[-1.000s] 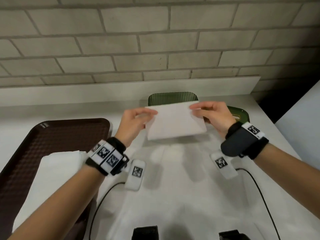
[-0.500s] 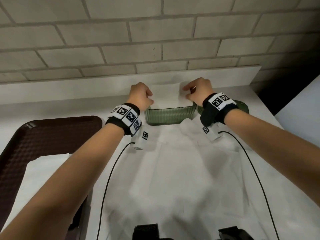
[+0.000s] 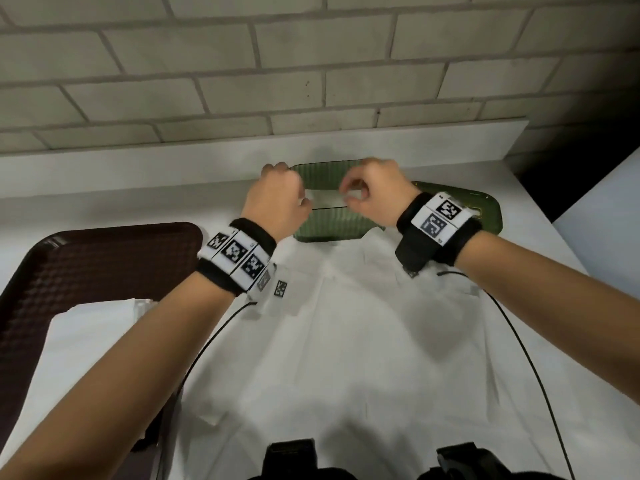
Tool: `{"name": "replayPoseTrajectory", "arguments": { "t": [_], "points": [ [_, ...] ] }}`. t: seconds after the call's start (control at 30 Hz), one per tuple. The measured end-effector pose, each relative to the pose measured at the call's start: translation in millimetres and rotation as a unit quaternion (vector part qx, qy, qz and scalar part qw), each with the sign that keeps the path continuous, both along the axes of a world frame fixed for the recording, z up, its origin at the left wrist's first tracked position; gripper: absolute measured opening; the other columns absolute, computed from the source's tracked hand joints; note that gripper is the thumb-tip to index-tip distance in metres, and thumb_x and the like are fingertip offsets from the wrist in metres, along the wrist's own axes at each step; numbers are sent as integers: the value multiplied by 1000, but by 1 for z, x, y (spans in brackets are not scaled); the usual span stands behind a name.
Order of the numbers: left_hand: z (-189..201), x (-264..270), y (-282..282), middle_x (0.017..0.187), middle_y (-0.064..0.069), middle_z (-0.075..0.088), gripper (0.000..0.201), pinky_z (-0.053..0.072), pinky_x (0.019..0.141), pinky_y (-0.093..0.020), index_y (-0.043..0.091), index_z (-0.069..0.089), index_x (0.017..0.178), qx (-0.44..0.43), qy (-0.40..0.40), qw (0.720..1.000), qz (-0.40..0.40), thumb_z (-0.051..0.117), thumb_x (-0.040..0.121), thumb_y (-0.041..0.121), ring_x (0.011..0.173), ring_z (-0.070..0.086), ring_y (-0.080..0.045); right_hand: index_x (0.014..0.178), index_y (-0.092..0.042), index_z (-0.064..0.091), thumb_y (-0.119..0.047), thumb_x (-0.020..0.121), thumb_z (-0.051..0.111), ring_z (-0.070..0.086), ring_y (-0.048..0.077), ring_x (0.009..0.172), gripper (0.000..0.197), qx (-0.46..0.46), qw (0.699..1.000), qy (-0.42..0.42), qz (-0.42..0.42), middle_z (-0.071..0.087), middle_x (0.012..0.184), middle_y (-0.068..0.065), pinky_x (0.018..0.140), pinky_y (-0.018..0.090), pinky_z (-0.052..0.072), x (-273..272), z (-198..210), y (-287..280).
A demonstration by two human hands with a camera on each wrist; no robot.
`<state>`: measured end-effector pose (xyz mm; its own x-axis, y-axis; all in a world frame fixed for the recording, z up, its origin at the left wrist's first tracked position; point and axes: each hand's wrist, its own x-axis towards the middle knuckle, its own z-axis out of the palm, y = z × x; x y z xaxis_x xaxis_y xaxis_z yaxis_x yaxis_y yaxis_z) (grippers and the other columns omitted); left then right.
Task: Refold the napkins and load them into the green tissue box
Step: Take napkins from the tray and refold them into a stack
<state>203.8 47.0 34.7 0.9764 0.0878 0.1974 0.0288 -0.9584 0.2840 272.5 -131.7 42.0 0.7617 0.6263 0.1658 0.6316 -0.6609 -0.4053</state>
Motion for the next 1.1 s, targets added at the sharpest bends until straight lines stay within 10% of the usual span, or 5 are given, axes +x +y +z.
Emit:
{"name": "replayPoseTrajectory", "arguments": {
  "t": [0.3, 0.63, 0.73, 0.83, 1.1],
  "points": [
    [-34, -93, -9, 96, 1, 64, 17, 53, 79, -33, 20, 69, 92, -61, 186, 981, -15, 68, 81, 33, 87, 64, -18, 119, -22, 61, -13, 73, 74, 53, 11, 78, 48, -147, 962, 196, 118, 61, 95, -6, 70, 20, 40, -66, -54, 10],
    [-44, -120, -15, 114, -1, 62, 67, 48, 86, -28, 15, 57, 126, -165, 200, 966, 18, 73, 76, 56, 99, 58, -17, 96, -24, 72, -6, 71, 77, 57, 9, 71, 31, 3, 963, 244, 112, 61, 76, -6, 62, 10, 42, -74, -33, 6],
    [-45, -120, -23, 79, 3, 62, 33, 46, 69, -28, 15, 64, 86, -194, 168, 966, 16, 72, 81, 47, 77, 61, -15, 91, -23, 75, -4, 71, 81, 52, 0, 63, 28, 73, 952, 267, 127, 57, 72, -10, 65, 11, 42, -73, -18, 4],
    [-43, -118, -29, 51, 3, 30, 46, 23, 49, -24, 12, 37, 55, -217, 132, 967, 17, 67, 87, 28, 49, 31, -15, 93, -21, 75, -8, 70, 84, 50, 1, 60, 27, 90, 946, 282, 131, 55, 69, -9, 64, 14, 43, -72, -10, 1],
    [-22, -114, -20, 83, 0, 74, 8, 54, 70, -37, 16, 73, 95, -350, 63, 933, -60, 69, 89, 20, 77, 70, -18, 100, -30, 72, -43, 66, 85, 53, 13, 83, 38, 27, 972, 212, 99, 54, 100, 1, 75, 22, 45, -59, 1, -16]
  ]
}}
